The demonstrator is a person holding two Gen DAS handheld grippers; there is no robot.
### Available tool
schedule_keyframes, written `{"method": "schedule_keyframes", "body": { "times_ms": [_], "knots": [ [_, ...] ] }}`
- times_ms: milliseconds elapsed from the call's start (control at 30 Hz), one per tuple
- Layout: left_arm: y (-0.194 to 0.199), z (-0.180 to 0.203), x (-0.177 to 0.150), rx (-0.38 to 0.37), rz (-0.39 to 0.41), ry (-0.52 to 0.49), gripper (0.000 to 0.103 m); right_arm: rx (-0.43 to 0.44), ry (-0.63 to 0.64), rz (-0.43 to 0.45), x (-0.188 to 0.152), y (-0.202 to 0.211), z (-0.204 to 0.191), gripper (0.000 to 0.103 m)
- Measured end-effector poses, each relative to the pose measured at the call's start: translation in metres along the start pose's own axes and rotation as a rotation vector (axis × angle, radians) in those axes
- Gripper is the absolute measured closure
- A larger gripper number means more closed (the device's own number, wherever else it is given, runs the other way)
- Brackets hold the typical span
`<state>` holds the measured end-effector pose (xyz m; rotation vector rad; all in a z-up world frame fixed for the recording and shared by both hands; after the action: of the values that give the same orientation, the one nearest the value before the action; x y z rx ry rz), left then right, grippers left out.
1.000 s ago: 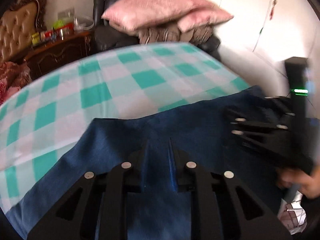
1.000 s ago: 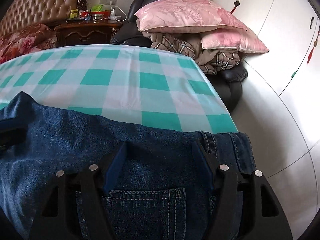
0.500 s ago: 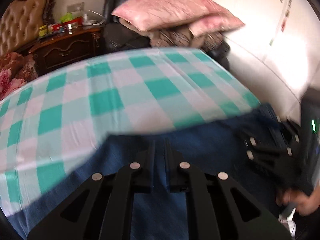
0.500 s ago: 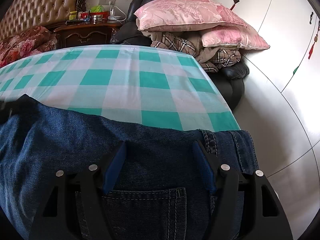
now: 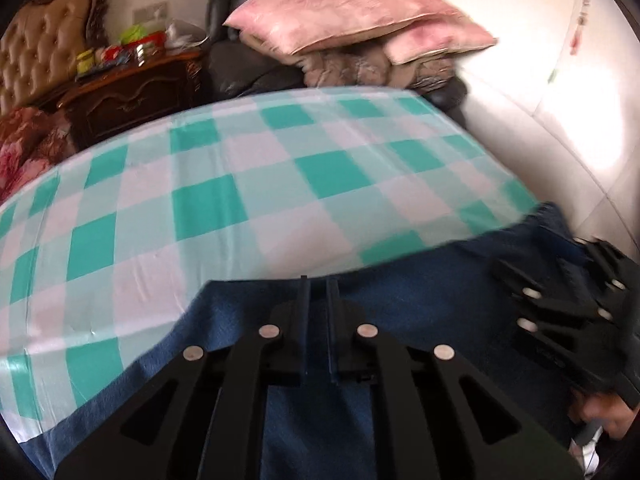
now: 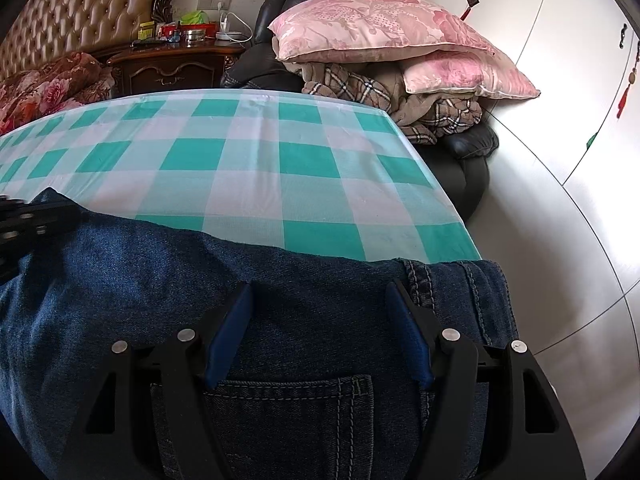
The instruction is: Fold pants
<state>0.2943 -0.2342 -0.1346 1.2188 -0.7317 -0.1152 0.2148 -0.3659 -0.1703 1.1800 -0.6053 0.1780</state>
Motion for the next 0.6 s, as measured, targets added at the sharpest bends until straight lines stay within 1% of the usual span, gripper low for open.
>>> {"method": "schedule_keyframes", "body": {
  "times_ms": [67,133,167,200,300,400,500,533,600],
  "knots": [
    [-0.002,-0.015,0.005,-0.001,0.008,0.063,0.095,0.0,0.0,0.0,0.0,0.0,0.0,0.038],
    [0.005,-0.022,0.006,0.023,0.027,0.091,0.095,-0.001,0.0,0.0,0.0,0.0,0.0,0.038],
    [0.009,-0.024,0.005,0.021,0.038,0.099,0.093,0.0,0.0,0.0,0.0,0.0,0.0,0.038],
    [0.016,-0.024,0.003,0.005,0.051,0.098,0.089,0.0,0.0,0.0,0.0,0.0,0.0,0.038],
    [0.027,-0.01,-0.008,0.015,0.062,0.046,0.089,-0.004,0.003,-0.006,0.0,0.0,0.0,0.038],
    [0.026,0.009,-0.019,-0.02,0.037,0.009,0.089,-0.004,0.002,-0.006,0.0,0.0,0.0,0.038],
    [0.016,0.027,-0.03,-0.005,0.003,-0.042,0.089,-0.004,0.003,-0.007,0.0,0.0,0.0,0.038],
    [0.009,0.029,-0.032,0.005,-0.016,-0.045,0.089,-0.003,0.003,-0.007,0.0,0.0,0.0,0.038],
    [0.007,0.018,-0.03,-0.009,0.003,-0.003,0.089,0.0,0.002,-0.008,0.0,0.0,0.0,0.038]
  ]
}}
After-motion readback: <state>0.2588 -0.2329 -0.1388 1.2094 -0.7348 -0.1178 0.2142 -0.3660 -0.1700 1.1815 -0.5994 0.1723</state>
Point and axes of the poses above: each gripper's, at about its wrist camera, not at the fingertips, and y roughly against the way its jaws point, z to its right, x to its top, the point moved 3 cm from there along -y, roughly the way its jaws point, and after that the axes turned 11 degrees about -z, right-handed, at the moved point
